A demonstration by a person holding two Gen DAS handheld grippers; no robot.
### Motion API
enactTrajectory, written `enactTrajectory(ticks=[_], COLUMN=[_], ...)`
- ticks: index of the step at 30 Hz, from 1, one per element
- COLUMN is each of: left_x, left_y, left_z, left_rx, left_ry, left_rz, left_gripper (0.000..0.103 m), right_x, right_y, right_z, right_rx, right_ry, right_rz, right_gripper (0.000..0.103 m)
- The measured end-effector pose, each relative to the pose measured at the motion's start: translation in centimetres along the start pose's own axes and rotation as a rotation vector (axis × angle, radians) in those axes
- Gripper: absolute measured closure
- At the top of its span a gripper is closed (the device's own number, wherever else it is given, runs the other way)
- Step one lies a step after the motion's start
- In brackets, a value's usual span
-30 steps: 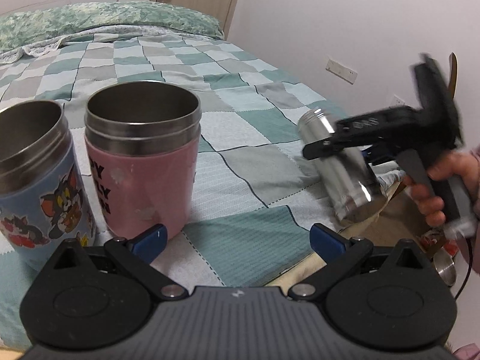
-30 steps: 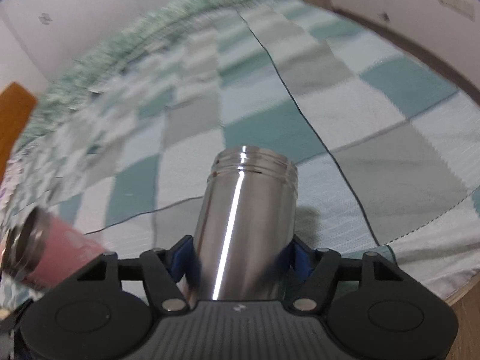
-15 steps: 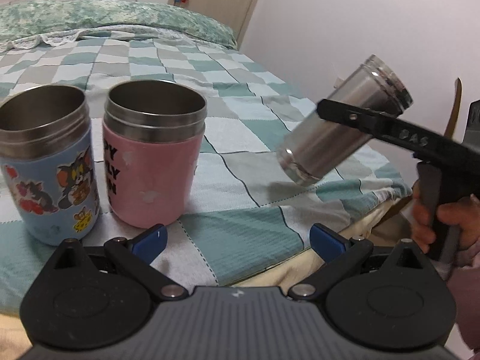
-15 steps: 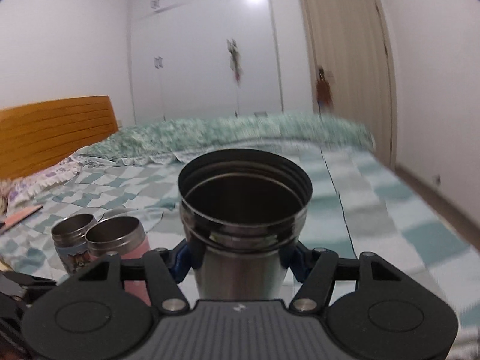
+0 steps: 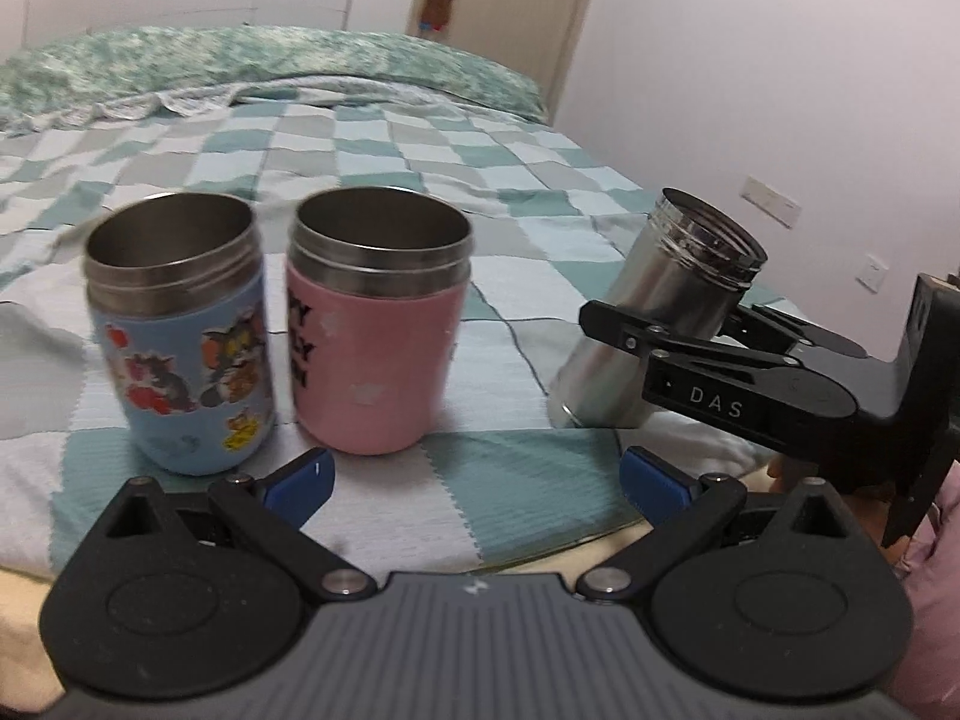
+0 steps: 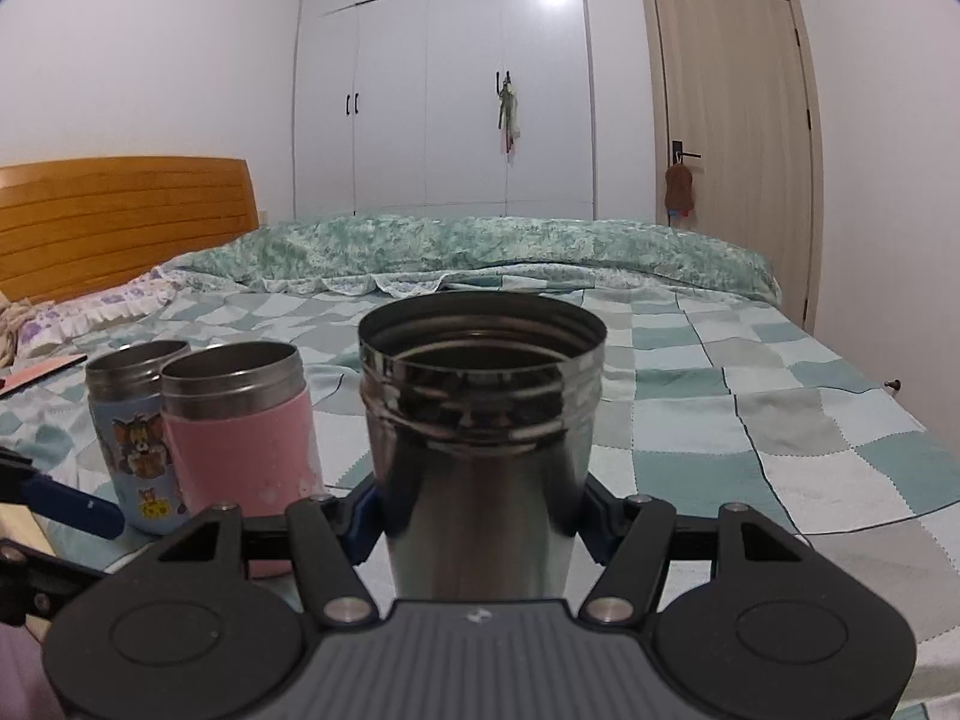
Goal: Flip cup upright
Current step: 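Rotate the bottle upright with the right tool and set it on the bed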
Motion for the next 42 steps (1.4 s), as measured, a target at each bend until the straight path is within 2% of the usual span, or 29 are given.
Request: enactTrajectory(ticks=[5, 11, 16, 17, 21, 27, 31, 37, 42], left_x=[0.6, 1.2, 1.3, 1.3, 1.2, 1.5, 2.1, 4.1, 6.6], left_y=[-0.6, -1.8, -2.2, -2.3, -2.6, -4.0, -5.5, -8.0, -8.6], left_z=[0.5, 1.0, 1.2, 1.2, 1.3, 1.6, 1.4, 0.3, -1.5], left_rx=[-0.065, -0.156, -0.188, -0.194, -0.21, -0.224, -0.239, -0.326, -0.388], left_ry=[-0.027, -0.043, -0.049, -0.051, -0.049, -0.041, -0.032, 0.004, -0.022], left_rz=[0.032, 0.127, 0.149, 0.154, 0.171, 0.217, 0.291, 0.459, 0.523], left_gripper=[0.0, 0.0, 0.0, 0.0, 0.0, 0.0, 0.0, 0.0, 0.0], right_x=[0.6, 1.2, 1.0, 1.0, 1.0, 0.6, 0.6, 1.8, 3.9], right_y=[-0.3, -0.6, -0.5, -0.5, -0.8, -2.1, -4.1, -8.2, -11.1], right_z=[-0.3, -0.6, -0.2, -0.1, 0.1, -0.2, -0.4, -0.7, -1.7], right_rx=[0.004, 0.004, -0.009, -0.008, -0.012, -0.004, 0.001, 0.013, 0.05], right_ry=[-0.014, -0.027, -0.019, -0.017, -0.016, -0.03, -0.024, 0.004, -0.019], right_rz=[0.034, 0.073, 0.074, 0.077, 0.086, 0.11, 0.136, 0.204, 0.278], right_gripper=[0.041, 0.041, 0.04, 0.038, 0.018, 0.004, 0.0, 0.0, 0.0])
Point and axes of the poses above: each gripper's, at about its wrist camera, not at the fingertips, and y roughly the way its jaws point, z to its right, x to its underside, the point moved 2 cm from there along y, roughly the way its jaws point, and after that the axes turned 4 degrees about -z, right-handed, at the moved point
